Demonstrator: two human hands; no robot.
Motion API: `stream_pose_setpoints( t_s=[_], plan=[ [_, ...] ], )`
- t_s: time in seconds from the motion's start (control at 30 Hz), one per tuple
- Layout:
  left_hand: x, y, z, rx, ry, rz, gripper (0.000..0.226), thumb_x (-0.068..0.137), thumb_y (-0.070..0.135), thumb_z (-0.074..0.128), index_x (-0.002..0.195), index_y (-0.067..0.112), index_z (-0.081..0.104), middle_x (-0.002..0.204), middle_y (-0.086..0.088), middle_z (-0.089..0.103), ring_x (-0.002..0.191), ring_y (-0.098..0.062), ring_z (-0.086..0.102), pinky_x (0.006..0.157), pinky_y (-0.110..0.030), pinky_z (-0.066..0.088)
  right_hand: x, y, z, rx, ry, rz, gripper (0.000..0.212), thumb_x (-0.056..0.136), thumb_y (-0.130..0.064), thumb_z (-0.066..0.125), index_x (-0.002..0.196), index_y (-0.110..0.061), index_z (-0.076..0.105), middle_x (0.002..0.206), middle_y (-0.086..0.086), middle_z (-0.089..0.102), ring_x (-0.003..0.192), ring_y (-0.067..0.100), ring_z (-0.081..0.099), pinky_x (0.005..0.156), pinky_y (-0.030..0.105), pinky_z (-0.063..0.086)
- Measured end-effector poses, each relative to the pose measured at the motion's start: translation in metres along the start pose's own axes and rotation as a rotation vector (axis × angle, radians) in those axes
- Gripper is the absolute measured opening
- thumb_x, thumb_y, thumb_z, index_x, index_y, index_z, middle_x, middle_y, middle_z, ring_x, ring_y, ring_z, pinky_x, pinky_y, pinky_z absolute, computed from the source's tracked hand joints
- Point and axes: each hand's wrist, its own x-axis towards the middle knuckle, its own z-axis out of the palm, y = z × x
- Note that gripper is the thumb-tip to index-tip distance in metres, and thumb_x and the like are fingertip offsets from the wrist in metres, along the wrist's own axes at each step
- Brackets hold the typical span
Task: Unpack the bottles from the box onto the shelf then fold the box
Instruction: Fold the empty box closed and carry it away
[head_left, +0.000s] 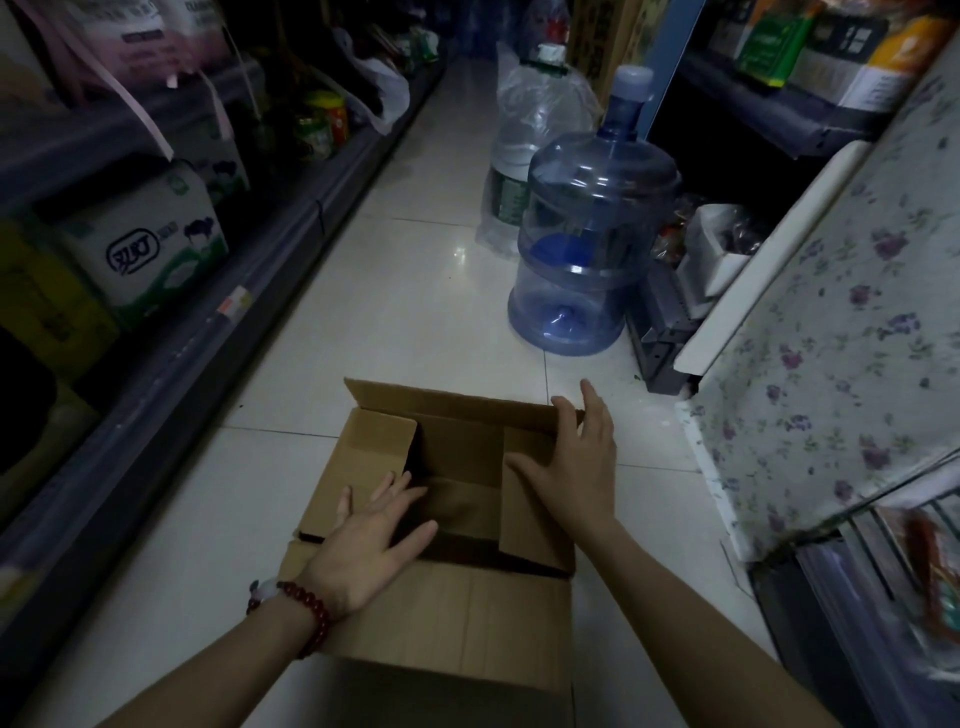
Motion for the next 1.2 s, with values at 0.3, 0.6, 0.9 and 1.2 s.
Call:
stream_pose_setpoints(
  t_s=[0.3,0.6,0.9,1.2],
  plan=[
    [-0.023,0.001,-0.013,-0.054,0.142,0.003,0.055,0.095,0.051,0.033,0.145,0.029,0.03,0.156,0.006,0.025,0.146,-0.009,0.015,0.114,-0.022,0.01,-0.056,0.02,0.0,-0.027,-0.236,-0.136,0.087,0.081,-0.077,0.001,0.144,-0.029,0.038,0.155,0.001,0.033,0.145,0.022,0.024,0.117,0.039,0.018],
    [-0.014,-0.031,-0.039,0.0,0.12,-0.122,0.059,0.097,0.052,0.022,0.151,0.029,0.017,0.16,0.011,0.003,0.149,-0.015,-0.002,0.119,-0.048,0.0,-0.067,0.048,-0.016,-0.235,-0.469,-0.202,0.081,0.07,-0.081,-0.018,0.144,-0.05,-0.005,0.153,-0.015,-0.017,0.148,0.019,-0.008,0.117,0.037,-0.003],
    [-0.015,-0.036,-0.019,-0.065,0.082,-0.074,0.071,0.088,0.069,0.015,0.15,0.033,0.016,0.155,0.02,-0.002,0.148,-0.013,-0.007,0.121,-0.045,0.005,-0.064,0.049,-0.021,-0.251,-0.552,-0.238,0.079,0.065,-0.083,-0.021,0.138,-0.054,-0.017,0.153,-0.016,-0.021,0.148,0.021,-0.01,0.12,0.043,0.005],
    [-0.017,-0.036,-0.014,-0.257,0.037,-0.149,0.054,0.098,0.05,0.024,0.149,0.034,0.019,0.159,0.015,0.0,0.148,-0.013,0.002,0.121,-0.034,0.003,-0.085,0.018,-0.022,-0.142,-0.429,-0.139,0.056,0.1,-0.046,0.028,0.152,-0.03,0.012,0.162,-0.003,0.003,0.149,0.022,-0.006,0.121,0.043,0.002]
  ],
)
